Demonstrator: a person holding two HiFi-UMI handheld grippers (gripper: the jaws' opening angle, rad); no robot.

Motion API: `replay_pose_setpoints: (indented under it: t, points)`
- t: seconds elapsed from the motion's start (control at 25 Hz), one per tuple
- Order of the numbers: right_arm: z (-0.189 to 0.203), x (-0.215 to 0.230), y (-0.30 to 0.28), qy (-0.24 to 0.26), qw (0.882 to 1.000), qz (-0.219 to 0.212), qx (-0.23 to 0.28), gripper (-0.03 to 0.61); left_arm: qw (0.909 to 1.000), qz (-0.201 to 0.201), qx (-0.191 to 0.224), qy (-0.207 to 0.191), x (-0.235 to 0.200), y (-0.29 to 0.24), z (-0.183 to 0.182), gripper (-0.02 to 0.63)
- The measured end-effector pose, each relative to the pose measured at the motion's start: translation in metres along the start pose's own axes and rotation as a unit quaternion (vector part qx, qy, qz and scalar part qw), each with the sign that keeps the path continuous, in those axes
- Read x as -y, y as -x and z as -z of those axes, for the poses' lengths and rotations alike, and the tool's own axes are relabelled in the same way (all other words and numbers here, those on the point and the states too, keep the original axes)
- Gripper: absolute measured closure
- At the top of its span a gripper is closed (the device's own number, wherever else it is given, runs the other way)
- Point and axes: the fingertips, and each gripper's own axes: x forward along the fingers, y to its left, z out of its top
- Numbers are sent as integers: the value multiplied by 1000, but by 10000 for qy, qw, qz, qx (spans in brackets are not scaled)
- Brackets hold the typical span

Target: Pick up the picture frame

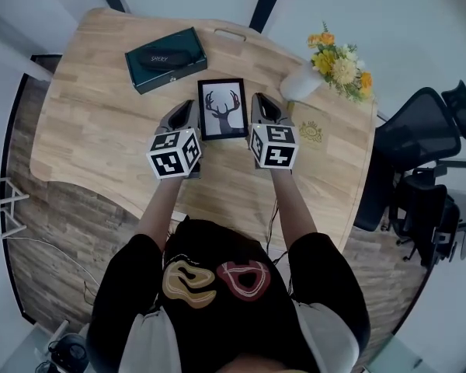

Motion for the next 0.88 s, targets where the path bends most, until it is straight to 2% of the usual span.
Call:
replay_pose_setpoints:
  t: [0.2,0.52,0.88]
  points:
    - [12,7,-26,-62,9996,-17,-258,551,9998,-41,-143,155,-10,-27,6,584]
    - [29,15,-70,-76,9978,-98,-654,551,9983,-134,-529,195,-22,-71,25,584]
    - [61,25,-115,-167,9934,-149,-1126,548,9952,-430,-831,273,-47,-103,44,584]
